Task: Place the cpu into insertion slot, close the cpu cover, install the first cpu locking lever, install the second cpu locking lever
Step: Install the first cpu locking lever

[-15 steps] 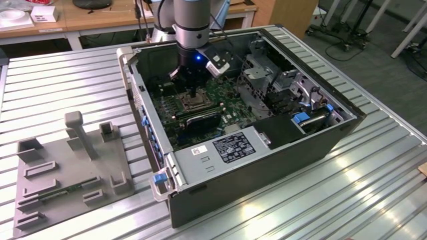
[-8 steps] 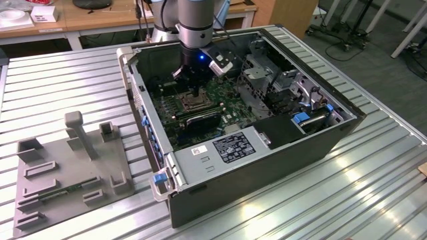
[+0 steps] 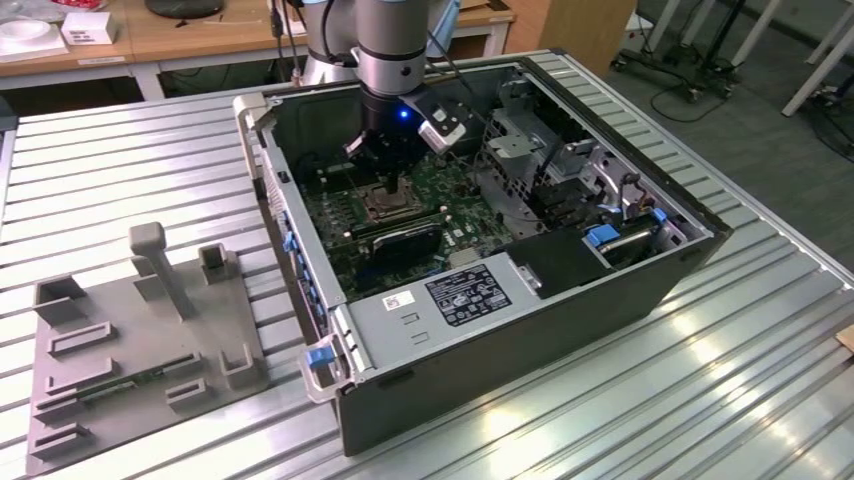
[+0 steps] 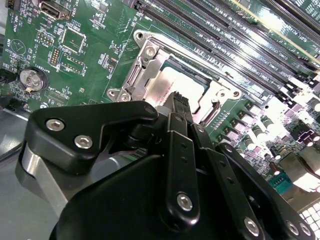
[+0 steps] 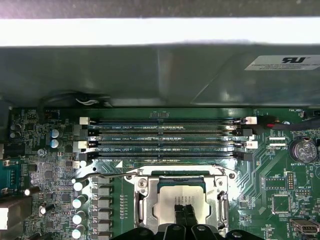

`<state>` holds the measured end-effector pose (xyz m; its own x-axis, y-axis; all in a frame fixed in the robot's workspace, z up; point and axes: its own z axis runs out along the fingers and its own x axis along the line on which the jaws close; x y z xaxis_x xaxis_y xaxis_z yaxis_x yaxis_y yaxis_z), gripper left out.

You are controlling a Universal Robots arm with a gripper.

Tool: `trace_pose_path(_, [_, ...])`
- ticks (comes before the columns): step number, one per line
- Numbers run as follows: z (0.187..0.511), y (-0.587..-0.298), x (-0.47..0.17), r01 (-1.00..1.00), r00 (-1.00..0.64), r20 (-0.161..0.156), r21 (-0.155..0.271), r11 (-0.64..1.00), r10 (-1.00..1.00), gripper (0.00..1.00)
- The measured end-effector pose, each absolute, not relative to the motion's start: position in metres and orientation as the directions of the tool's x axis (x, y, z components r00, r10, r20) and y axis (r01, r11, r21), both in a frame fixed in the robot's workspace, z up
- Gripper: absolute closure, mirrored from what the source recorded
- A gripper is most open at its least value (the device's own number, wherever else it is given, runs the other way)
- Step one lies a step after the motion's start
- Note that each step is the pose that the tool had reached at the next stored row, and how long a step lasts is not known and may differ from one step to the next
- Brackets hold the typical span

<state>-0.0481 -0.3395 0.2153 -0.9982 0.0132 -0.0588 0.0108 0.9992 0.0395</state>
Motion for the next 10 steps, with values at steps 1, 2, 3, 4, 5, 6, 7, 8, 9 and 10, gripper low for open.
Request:
trace_pose_path(1, [0.2153, -0.3395, -0.0481, 0.011, -0.998, -0.059, 0.040, 0.999, 0.013, 0.89])
trace_pose_path(2, [0.2153, -0.3395, -0.0481, 0.011, -0.998, -0.059, 0.040, 0.999, 0.013, 0.89])
trace_pose_path(3, [0.2155, -0.3395, -0.0481, 0.011, -0.998, -0.059, 0.040, 0.999, 0.013, 0.89])
trace_pose_path(4, [0.2158, -0.3395, -0.0481, 0.011, -0.998, -0.059, 0.039, 0.999, 0.013, 0.89])
trace_pose_path(5, [0.2163, -0.3395, -0.0481, 0.011, -0.998, -0.059, 0.040, 0.999, 0.013, 0.89])
trace_pose_path(6, [0.2167, -0.3395, -0.0481, 0.011, -0.998, -0.059, 0.041, 0.999, 0.013, 0.89])
trace_pose_path(7, [0.2175, -0.3395, -0.0481, 0.011, -0.998, -0.059, 0.041, 0.999, 0.013, 0.89])
trace_pose_path(8, [0.2188, -0.3395, -0.0481, 0.011, -0.998, -0.059, 0.041, 0.999, 0.013, 0.89])
trace_pose_path(9, [0.2203, -0.3395, -0.0481, 0.011, -0.998, -0.059, 0.041, 0.999, 0.013, 0.89])
trace_pose_path(10, [0.2221, -0.3395, -0.0481, 0.011, -0.998, -0.059, 0.041, 0.999, 0.013, 0.89])
